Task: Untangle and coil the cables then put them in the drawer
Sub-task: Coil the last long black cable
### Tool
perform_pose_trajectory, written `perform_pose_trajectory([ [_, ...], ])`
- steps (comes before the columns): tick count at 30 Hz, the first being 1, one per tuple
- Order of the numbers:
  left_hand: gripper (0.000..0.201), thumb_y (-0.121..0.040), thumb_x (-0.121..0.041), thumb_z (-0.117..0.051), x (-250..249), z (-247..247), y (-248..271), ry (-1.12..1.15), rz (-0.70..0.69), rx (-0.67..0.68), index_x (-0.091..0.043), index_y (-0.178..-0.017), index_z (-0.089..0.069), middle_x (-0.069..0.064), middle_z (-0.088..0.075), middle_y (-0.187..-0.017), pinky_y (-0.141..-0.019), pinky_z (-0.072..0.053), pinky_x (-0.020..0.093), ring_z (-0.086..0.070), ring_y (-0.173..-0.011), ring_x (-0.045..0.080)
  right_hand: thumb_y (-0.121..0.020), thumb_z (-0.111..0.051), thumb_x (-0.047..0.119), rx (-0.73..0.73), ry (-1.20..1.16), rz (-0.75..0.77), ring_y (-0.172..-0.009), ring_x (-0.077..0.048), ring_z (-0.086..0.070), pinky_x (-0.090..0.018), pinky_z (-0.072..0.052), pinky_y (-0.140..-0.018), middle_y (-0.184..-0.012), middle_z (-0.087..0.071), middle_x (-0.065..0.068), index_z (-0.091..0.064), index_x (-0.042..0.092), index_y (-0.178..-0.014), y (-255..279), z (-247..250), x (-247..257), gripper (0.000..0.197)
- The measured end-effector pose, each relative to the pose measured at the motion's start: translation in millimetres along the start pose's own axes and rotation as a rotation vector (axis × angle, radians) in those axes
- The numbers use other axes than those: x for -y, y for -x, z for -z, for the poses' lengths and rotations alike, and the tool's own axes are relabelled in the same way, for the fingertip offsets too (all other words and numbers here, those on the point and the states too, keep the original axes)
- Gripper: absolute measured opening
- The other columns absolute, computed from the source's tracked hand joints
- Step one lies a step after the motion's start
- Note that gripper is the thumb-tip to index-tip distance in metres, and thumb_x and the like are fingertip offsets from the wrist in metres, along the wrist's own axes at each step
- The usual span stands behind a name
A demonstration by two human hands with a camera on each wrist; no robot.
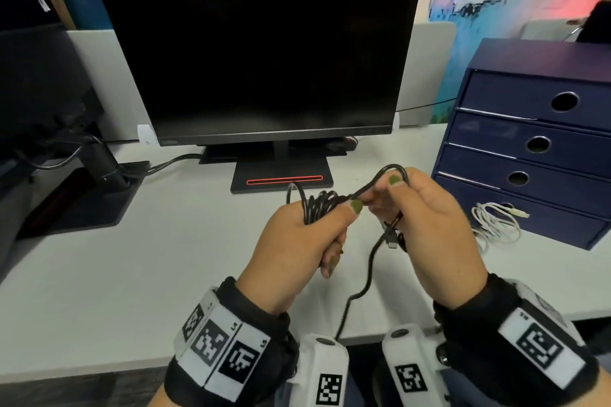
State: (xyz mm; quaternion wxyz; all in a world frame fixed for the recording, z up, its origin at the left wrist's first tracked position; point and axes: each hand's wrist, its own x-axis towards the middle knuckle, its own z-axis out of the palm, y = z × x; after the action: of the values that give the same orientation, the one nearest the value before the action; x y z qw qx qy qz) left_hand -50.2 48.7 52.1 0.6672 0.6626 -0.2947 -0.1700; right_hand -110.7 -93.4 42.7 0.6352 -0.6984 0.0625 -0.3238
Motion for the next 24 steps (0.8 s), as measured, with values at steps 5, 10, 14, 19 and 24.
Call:
perform_pose_trajectory([
  [5, 0.039, -0.082, -0.037, -0.061, -3.3, 12.6, 0.3, 0.269, -0.057, 0.153, -0.015, -0.052, -0.047, -0.003, -0.032, -0.039, -0.065, -0.047, 0.033, -0.032, -0.035, 0.016, -0.095, -0.052, 0.011, 0.074, -0.076, -0.041, -0.042, -0.022, -0.053, -0.034, -0.055, -0.051, -0.06, -0.054, -0.011, -0.065, 0.017, -0.096, -9.8, 11.7, 8.3, 0.015],
  [10, 0.028, -0.09, -0.026, -0.052, 2.9, 17.5, -1.4, 0.608, -0.07, 0.427, -0.014, -0.065, -0.055, -0.007, -0.041, -0.045, -0.066, -0.046, 0.029, -0.04, -0.038, 0.009, -0.098, -0.049, 0.017, 0.166, 0.163, -0.093, -0.038, -0.012, -0.036, -0.019, -0.03, -0.037, -0.052, -0.047, 0.0, -0.071, 0.037, -0.088, -5.7, 1.0, -11.7, 0.03],
  [14, 0.026, -0.096, -0.03, -0.05, 7.6, 13.4, -3.4, 0.859, -0.022, 0.594, -0.01, -0.08, -0.056, -0.006, -0.05, -0.054, -0.073, -0.048, 0.029, -0.05, -0.045, 0.007, -0.081, -0.048, 0.019, 0.281, 0.077, -0.242, -0.048, -0.019, -0.044, -0.039, -0.039, -0.044, -0.051, -0.046, 0.0, -0.061, 0.026, -0.067, 6.4, -21.0, -18.9, 0.021],
  [19, 0.025, -0.088, -0.042, -0.056, 2.7, 11.7, -2.3, 0.619, -0.126, 0.228, -0.023, -0.075, -0.066, 0.0, -0.068, -0.07, -0.074, -0.053, 0.027, -0.066, -0.067, 0.017, -0.092, -0.053, 0.013, 0.559, 0.277, -0.183, -0.051, -0.02, -0.06, -0.044, -0.056, -0.064, -0.065, -0.06, 0.001, -0.045, 0.029, -0.101, 28.6, -33.3, -30.2, 0.02],
  [24, 0.036, -0.089, -0.042, -0.042, 0.5, 10.6, -0.3, -0.132, -0.27, -0.05, -0.027, -0.086, -0.075, -0.022, -0.072, -0.09, -0.072, -0.043, 0.008, -0.062, -0.09, -0.008, -0.087, -0.061, 0.018, 0.732, -0.003, -0.403, -0.042, -0.024, -0.051, -0.033, -0.052, -0.053, -0.056, -0.055, -0.007, -0.051, 0.018, -0.109, 32.2, -20.3, -26.0, 0.024],
])
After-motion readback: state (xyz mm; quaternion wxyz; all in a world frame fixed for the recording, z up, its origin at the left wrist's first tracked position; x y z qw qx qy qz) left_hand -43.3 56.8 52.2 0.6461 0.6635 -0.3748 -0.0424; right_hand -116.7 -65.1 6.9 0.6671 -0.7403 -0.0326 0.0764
